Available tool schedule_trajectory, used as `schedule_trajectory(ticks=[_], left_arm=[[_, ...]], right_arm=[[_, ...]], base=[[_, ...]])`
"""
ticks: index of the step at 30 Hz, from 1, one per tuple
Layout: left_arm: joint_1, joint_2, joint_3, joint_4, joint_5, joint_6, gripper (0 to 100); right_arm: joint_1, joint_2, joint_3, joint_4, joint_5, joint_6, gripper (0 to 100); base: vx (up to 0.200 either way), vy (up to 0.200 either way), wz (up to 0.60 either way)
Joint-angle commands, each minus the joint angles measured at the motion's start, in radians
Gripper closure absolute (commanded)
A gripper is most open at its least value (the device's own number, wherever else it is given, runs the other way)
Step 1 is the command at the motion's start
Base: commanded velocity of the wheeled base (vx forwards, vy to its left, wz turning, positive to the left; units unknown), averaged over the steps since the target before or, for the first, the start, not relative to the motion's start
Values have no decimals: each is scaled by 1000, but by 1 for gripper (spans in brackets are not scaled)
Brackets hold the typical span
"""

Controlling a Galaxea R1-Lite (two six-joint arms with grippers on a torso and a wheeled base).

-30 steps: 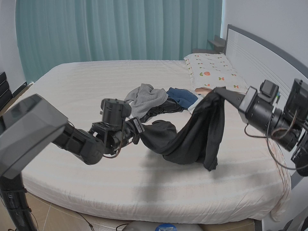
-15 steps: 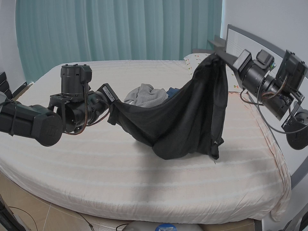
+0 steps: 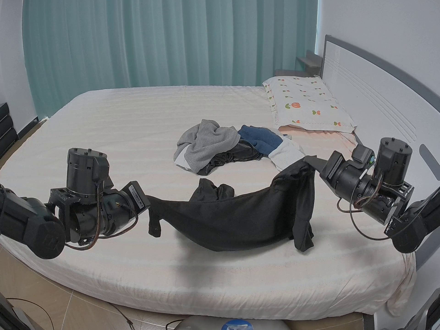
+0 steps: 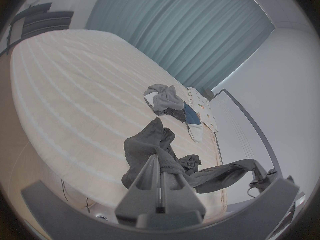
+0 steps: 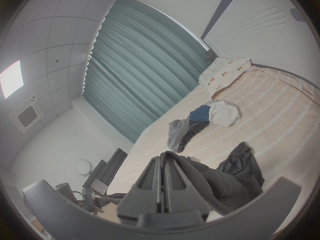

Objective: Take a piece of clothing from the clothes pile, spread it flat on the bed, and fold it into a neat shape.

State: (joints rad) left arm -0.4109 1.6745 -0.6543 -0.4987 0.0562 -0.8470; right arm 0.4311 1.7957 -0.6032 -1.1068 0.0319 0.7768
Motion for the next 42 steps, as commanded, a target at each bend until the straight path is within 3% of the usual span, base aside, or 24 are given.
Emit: schedule_trajectory(ticks=[1, 11, 23, 27, 33, 42], left_arm=[[-6, -12, 27, -15, -7, -32, 100], [-8, -10, 67, -17, -45, -61, 100], [-19, -15, 56, -14, -114, -81, 100], [-11, -29, 62, -11, -134, -127, 100], [-2, -48, 56, -9, -153, -141, 100], [43, -78, 50, -17, -147, -136, 100]], right_arm=[[-8, 47, 28, -4, -3, 2, 100], [-8, 51, 54, -7, -3, 4, 100], [-3, 79, 56, -7, -3, 4, 100], [2, 79, 56, -7, -4, 4, 100], [3, 74, 56, -7, -12, 4, 100], [5, 88, 43, -34, -115, -7, 100]], base=[[0, 0, 0], [-120, 0, 0], [0, 0, 0], [0, 0, 0], [0, 200, 0], [0, 200, 0]])
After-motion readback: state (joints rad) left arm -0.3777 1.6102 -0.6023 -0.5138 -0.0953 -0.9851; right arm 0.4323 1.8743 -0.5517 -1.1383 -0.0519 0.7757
